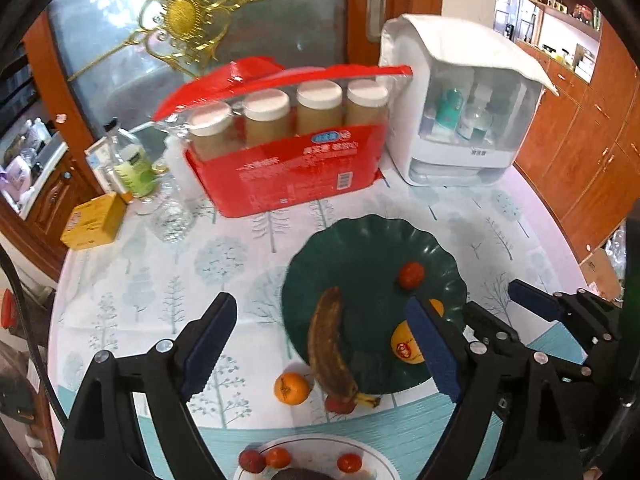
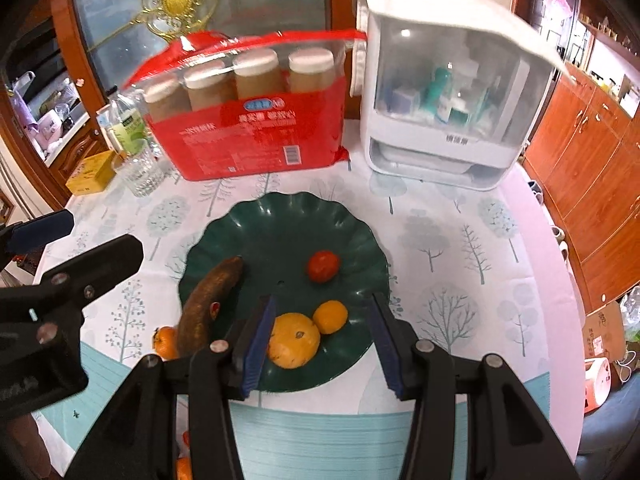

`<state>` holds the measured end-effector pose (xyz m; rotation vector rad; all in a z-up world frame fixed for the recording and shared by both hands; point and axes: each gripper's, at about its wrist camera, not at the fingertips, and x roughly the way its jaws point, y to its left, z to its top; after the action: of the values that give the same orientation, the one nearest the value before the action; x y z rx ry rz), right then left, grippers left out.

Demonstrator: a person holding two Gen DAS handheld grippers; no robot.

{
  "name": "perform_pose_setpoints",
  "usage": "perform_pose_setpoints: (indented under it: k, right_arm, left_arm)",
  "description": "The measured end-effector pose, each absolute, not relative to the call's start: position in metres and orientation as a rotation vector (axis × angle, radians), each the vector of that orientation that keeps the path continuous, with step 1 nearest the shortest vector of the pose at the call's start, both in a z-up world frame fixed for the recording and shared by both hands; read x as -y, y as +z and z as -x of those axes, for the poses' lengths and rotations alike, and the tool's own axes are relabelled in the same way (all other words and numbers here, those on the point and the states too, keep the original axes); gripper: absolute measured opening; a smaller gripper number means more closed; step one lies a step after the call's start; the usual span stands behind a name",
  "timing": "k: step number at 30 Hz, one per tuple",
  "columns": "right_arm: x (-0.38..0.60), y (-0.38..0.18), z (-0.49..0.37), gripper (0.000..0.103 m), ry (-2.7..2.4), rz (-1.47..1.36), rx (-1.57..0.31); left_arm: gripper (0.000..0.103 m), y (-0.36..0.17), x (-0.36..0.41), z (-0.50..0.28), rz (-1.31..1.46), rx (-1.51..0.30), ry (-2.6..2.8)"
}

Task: Organize fruits
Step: 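Grasp the avocado with the left gripper while the right gripper grasps the large orange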

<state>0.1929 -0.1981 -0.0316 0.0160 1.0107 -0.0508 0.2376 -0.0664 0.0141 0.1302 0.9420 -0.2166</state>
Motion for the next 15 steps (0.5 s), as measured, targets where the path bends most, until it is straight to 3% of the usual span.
perform_pose_setpoints:
  k: [15]
  right_arm:
    - [0.176, 0.006, -0.135, 0.049, 0.034, -0.044, -0.932]
  left_arm:
    - [0.086, 0.043, 0.036, -0.176, -0.085, -0.887, -0.192]
